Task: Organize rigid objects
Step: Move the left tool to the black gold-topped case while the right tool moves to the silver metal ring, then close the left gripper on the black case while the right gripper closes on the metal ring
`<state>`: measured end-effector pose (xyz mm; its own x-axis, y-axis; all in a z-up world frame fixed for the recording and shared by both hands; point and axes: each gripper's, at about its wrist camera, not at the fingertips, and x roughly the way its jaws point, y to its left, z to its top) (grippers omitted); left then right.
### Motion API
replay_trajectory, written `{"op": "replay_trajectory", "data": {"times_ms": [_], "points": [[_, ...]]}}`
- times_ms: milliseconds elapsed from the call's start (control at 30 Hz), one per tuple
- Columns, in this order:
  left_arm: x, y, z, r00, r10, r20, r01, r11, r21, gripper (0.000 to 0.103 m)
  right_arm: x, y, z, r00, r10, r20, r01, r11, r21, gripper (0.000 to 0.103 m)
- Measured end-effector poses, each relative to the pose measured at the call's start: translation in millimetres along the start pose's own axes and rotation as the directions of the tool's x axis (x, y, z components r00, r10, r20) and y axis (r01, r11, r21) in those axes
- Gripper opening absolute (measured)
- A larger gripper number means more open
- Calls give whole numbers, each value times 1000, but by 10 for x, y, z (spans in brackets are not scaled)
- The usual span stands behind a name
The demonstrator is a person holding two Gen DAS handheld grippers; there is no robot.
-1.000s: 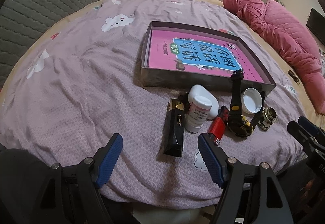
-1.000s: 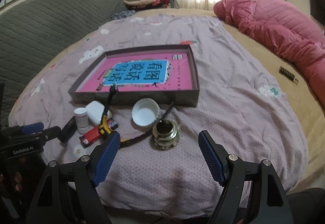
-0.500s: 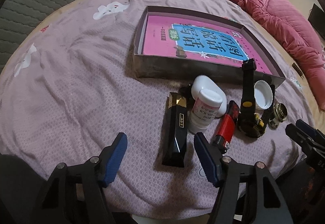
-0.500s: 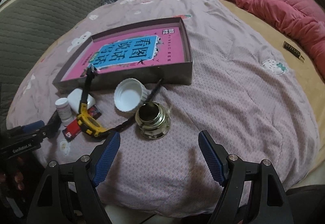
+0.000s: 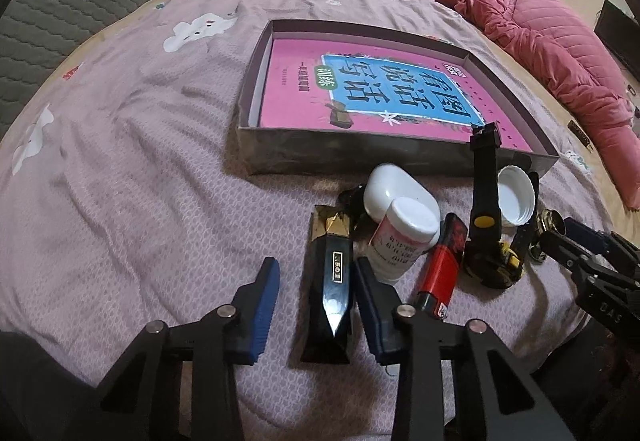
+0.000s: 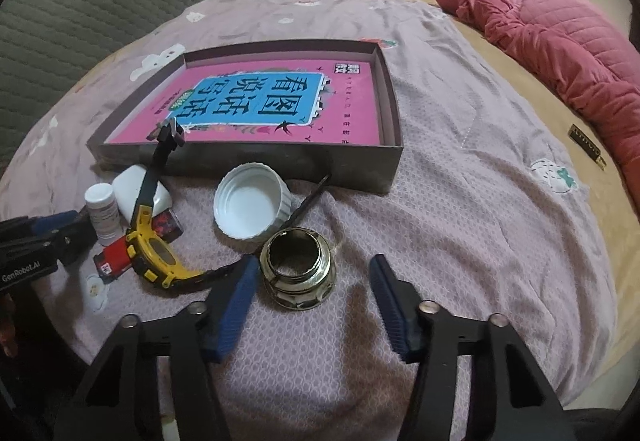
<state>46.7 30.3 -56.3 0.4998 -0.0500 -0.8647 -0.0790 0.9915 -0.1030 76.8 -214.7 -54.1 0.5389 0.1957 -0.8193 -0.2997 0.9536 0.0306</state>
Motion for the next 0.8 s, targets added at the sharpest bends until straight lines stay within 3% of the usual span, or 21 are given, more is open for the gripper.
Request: {"op": "replay_trajectory", "data": {"times_ms": [500, 700, 800], "points": [[137, 75, 61, 999, -43, -5, 43, 998, -51, 37, 235, -31, 50, 998, 52, -31, -52, 999, 8, 44], [119, 96, 89, 997, -75, 5, 75, 995, -68, 24, 155, -110, 95, 998, 65, -4, -65, 997, 49, 43], [102, 143, 99, 995, -103, 4, 103, 990, -93, 23, 73, -128, 125, 998, 64, 24, -65, 996, 53, 43]]}}
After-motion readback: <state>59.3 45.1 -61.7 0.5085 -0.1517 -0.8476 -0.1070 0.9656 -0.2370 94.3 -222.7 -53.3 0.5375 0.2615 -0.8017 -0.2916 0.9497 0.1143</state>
